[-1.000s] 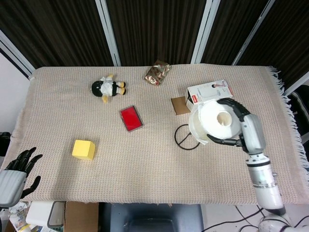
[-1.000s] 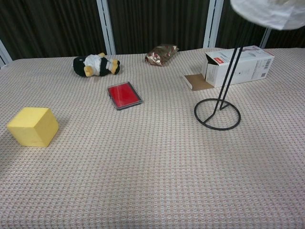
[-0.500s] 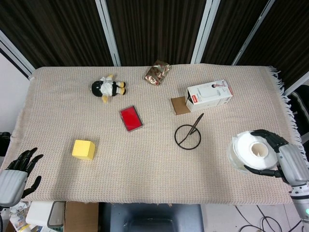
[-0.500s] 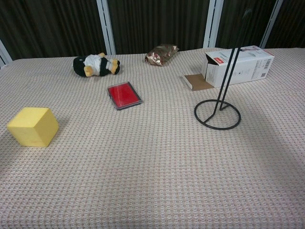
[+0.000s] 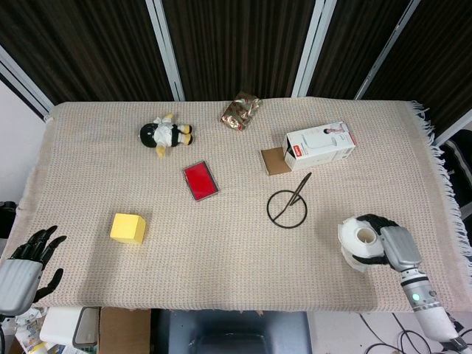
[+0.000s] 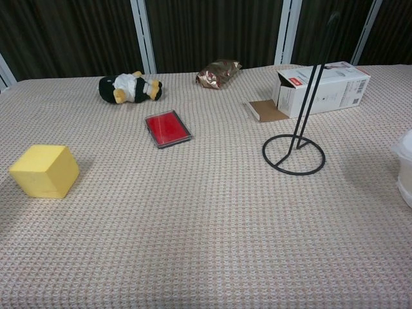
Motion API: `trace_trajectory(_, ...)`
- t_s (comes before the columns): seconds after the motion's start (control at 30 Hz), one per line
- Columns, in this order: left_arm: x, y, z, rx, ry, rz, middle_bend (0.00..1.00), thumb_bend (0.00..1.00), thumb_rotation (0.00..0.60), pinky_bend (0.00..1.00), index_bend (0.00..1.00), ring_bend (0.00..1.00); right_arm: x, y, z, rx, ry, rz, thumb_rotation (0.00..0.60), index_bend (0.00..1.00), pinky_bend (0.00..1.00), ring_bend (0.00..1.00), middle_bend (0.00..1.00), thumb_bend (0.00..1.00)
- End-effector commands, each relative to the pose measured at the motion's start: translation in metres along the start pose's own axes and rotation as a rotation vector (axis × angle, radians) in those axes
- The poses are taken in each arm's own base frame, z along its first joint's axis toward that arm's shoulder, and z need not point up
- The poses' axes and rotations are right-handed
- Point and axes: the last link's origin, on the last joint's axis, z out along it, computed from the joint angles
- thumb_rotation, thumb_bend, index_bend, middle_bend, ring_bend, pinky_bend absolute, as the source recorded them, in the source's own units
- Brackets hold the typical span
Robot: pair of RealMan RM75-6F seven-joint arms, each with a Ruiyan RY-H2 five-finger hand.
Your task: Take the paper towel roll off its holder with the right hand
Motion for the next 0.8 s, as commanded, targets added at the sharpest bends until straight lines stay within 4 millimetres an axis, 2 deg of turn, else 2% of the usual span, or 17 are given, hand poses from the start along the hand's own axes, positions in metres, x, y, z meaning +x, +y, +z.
trace_trajectory(0.03,0.0,0.0,0.0,0.002,0.0,-0.003,0.08,0.41,0.6,0.33,0.19,0.11,-0.006,0.002,-0.003,-0.013,-0.077,-0.043,0.6,0.16,0.22,0.17,0.21,0.17)
trace_trajectory(0.1,0.0,0.0,0.0,0.002,0.0,-0.001,0.08,0.41,0.6,0.33,0.2,0.11,-0.001,0.003,-0.013,-0.028,-0.118,-0.091,0.6,0.03,0.11,0.07,0.1,0.15)
trace_trajectory(0.2,0.0,0.0,0.0,0.002,-0.002,0.001,0.08,0.41,0.6,0.33,0.19,0.11,0.007,0.001,-0.021,-0.037,-0.135,-0.113,0.6,0.0,0.06,0.02,0.02,0.13)
trace_trajectory(0.27,0.0,0.0,0.0,0.003,-0.002,0.0,0.08,0.41,0.6,0.33,0.19,0.11,0.009,0.0,-0.024,-0.039,-0.137,-0.115,0.6,0.0,0.06,0.01,0.01,0.12)
trace_trajectory(0.33,0.0,0.0,0.0,0.004,-0.003,-0.003,0.08,0.41,0.6,0.33,0.2,0.11,0.021,-0.003,-0.035,-0.038,-0.133,-0.107,0.6,0.0,0.06,0.01,0.0,0.12)
trace_trajectory(0.4,0.0,-0.001,0.001,0.006,-0.003,-0.005,0.08,0.41,0.6,0.33,0.2,0.11,0.05,-0.008,-0.059,-0.025,-0.043,-0.074,0.6,0.0,0.06,0.01,0.0,0.12)
trace_trajectory(0.47,0.0,-0.001,0.002,0.006,-0.005,-0.006,0.08,0.41,0.6,0.33,0.2,0.11,0.063,-0.009,-0.074,-0.016,0.006,-0.053,0.6,0.0,0.06,0.01,0.0,0.12)
trace_trajectory(0.6,-0.001,-0.001,0.003,0.001,-0.01,-0.006,0.08,0.41,0.6,0.33,0.19,0.11,0.079,-0.003,-0.093,-0.033,0.073,-0.018,0.6,0.0,0.07,0.02,0.0,0.12)
trace_trajectory(0.8,0.0,-0.001,0.002,0.0,-0.002,-0.009,0.08,0.41,0.6,0.33,0.19,0.11,0.088,0.013,-0.104,-0.096,0.233,0.009,0.6,0.0,0.08,0.02,0.0,0.12)
